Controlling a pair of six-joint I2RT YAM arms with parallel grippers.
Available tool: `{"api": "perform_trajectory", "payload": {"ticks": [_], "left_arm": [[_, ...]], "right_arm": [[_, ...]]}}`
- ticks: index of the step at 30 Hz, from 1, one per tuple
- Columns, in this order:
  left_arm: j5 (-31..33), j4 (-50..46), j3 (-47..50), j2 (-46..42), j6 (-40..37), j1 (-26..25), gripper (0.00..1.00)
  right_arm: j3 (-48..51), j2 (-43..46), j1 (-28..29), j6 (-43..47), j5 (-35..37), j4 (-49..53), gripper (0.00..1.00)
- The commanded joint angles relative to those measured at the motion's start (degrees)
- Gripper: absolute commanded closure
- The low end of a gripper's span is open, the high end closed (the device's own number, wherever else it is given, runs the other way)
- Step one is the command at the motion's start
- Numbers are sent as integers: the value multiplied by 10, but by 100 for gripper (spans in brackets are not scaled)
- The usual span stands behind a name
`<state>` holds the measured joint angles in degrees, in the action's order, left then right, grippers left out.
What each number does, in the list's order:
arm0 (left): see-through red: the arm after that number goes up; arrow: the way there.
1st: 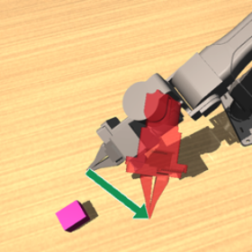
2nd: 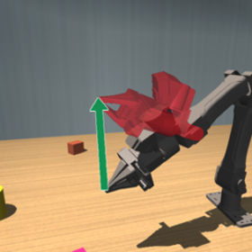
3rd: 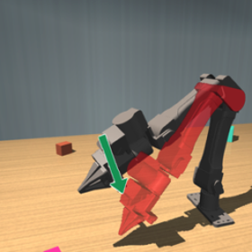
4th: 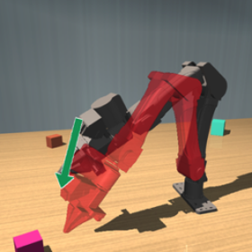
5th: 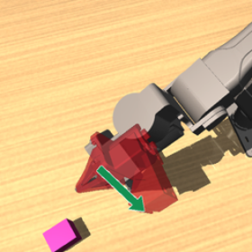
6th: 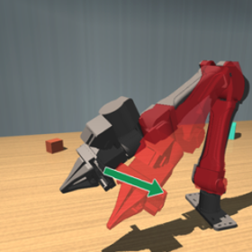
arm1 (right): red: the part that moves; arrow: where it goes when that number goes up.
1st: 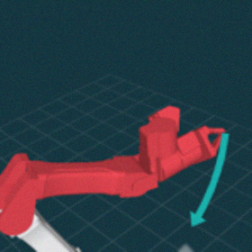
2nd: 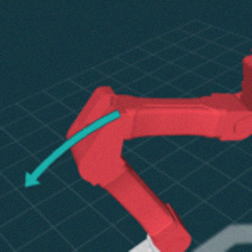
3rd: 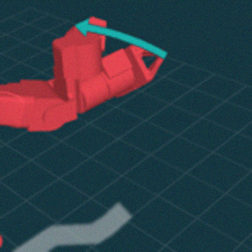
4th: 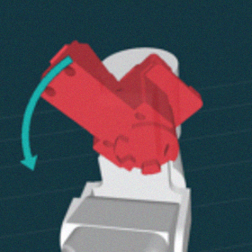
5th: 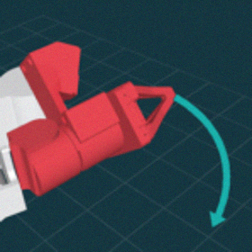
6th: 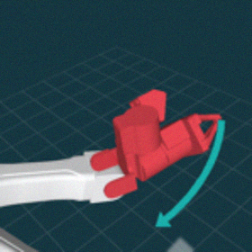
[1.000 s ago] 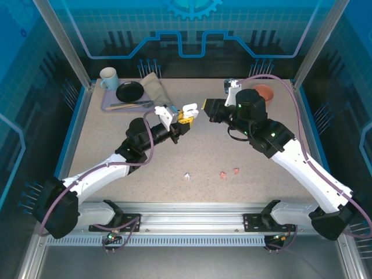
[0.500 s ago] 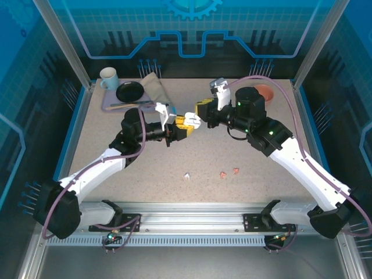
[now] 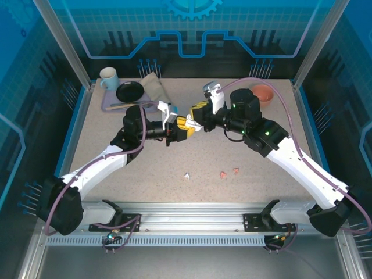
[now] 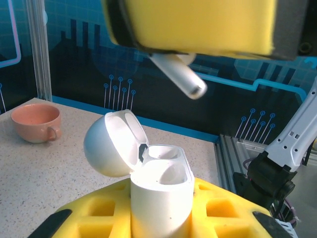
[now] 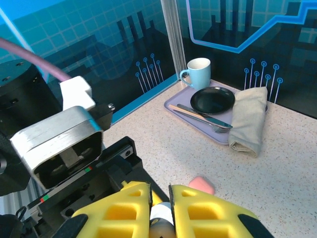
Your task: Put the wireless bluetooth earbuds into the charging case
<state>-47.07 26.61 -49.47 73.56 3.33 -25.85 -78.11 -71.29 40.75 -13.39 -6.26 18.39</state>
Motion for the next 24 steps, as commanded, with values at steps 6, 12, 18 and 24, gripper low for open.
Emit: {"api": "perform_trajectory", "payload": {"ticks": [6,12,18,24], "left_arm": [[-18,57,-18,7,42,12,100],[-19,61,-20,6,46,12,100],[-20,65,-19,4,50,12,100],[-21,67,-18,1,51,12,100]], "right_arm": [[1,-7,20,14,22,-9,91],[1,-16,26,16,41,-13,91],[4,-21,28,17,63,-17,91],[10,-23,30,16,73,-21,91]]}}
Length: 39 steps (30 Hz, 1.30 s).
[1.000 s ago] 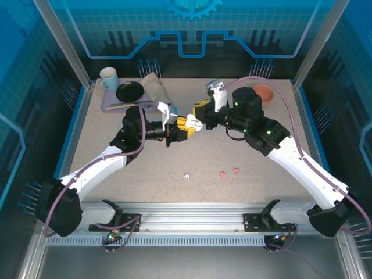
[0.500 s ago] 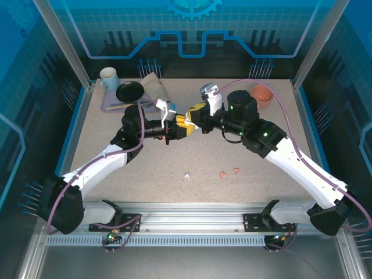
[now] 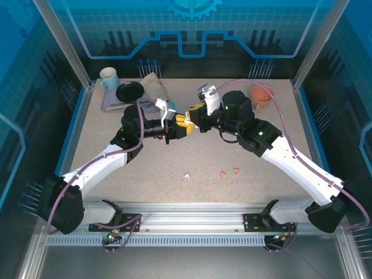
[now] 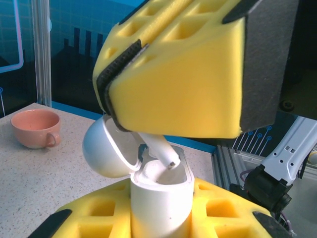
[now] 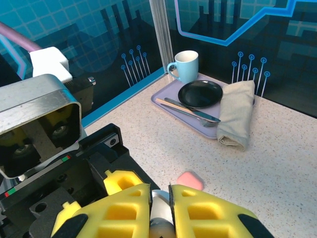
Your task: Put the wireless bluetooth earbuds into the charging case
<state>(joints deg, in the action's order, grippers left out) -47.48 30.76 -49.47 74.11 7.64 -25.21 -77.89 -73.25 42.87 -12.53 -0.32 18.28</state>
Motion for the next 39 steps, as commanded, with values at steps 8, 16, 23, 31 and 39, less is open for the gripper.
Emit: {"api": "perform_trajectory", "payload": {"ticks": [8,16,23,31,39], "left_arm": [[-10,30,-18,-7,10,6,100],[4,41,-16,-7,13,7,100],[15,54,-13,-5,18,8,100],[28,68,-10,-5,27,12,100],[29,77,-7,-5,38,15,100]], "right_arm": [[4,-13,26,22,22,-15,91],[1,-22,65,60,63,4,93],[-3,-27,91,84,100,16,94],[0,-30,99,95,98,34,93],[-9,-39,98,81,97,43,88]]}}
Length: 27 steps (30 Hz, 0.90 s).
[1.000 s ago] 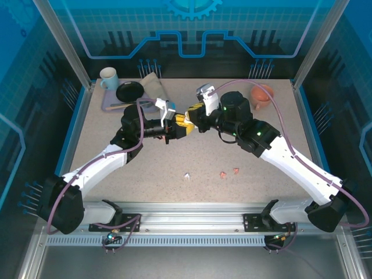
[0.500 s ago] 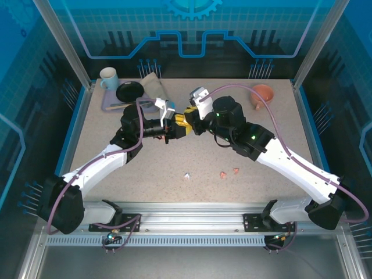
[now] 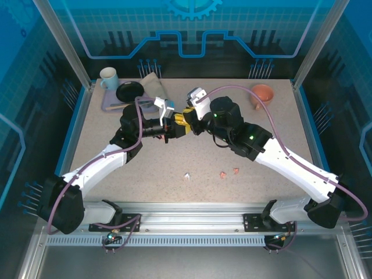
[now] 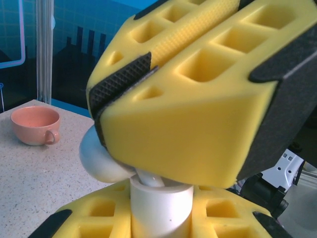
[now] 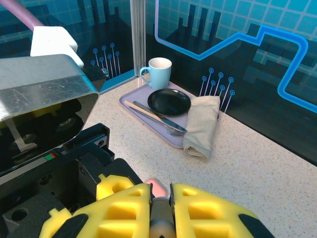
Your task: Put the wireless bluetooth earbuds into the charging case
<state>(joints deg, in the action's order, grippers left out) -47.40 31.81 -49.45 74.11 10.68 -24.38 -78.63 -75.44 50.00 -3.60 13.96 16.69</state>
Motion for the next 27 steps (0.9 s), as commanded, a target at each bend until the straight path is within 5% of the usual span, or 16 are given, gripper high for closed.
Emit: {"api": "perform_trajectory", "payload": {"ticks": [1,19,27], "left_arm": [[28,67,-7,-5,9,7,100],[36,111,24,11,46,10,100],[40,121,40,12,44,10,100]], "right_arm": [[-2,-18,26,-10,-47,58,86],[-26,-30,-33,-132,-108,29,62],[-70,-49,-50,-184,-138,16,39]]}}
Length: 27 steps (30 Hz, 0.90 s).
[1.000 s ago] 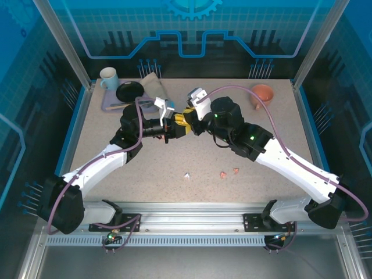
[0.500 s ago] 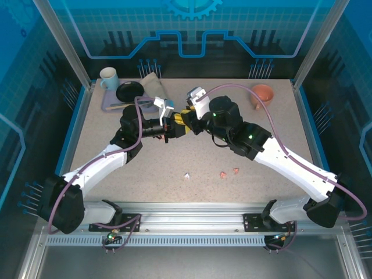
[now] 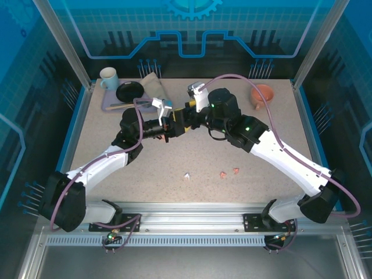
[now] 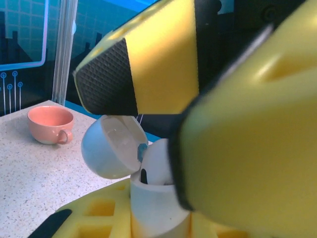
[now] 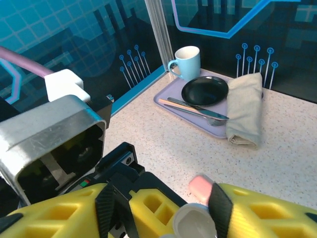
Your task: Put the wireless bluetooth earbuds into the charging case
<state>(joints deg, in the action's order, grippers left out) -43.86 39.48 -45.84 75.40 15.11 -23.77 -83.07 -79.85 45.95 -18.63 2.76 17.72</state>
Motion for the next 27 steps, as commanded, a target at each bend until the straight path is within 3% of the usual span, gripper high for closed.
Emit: {"api": "perform_trajectory", "payload": {"ticks": [1,4,12,21,27], "left_arm": [[5,45,4,-1,-1,3,100],[7,45,6,-1,-3,3,100],[34,54,21,-11,-24,3,100],[165,47,69,-80,-111,3,100],[224,57,86,-121,-173,3,100]], "right_arm": [[-29,-6,-12,-38,-28,4,38],[-37,-3,-19,-56,-34,-7,30],[-28,46,-48,-129,-22,-25,25],[43,143,-114,-253,73,121,21],[115,163,-130,-290,56,158,22]]}}
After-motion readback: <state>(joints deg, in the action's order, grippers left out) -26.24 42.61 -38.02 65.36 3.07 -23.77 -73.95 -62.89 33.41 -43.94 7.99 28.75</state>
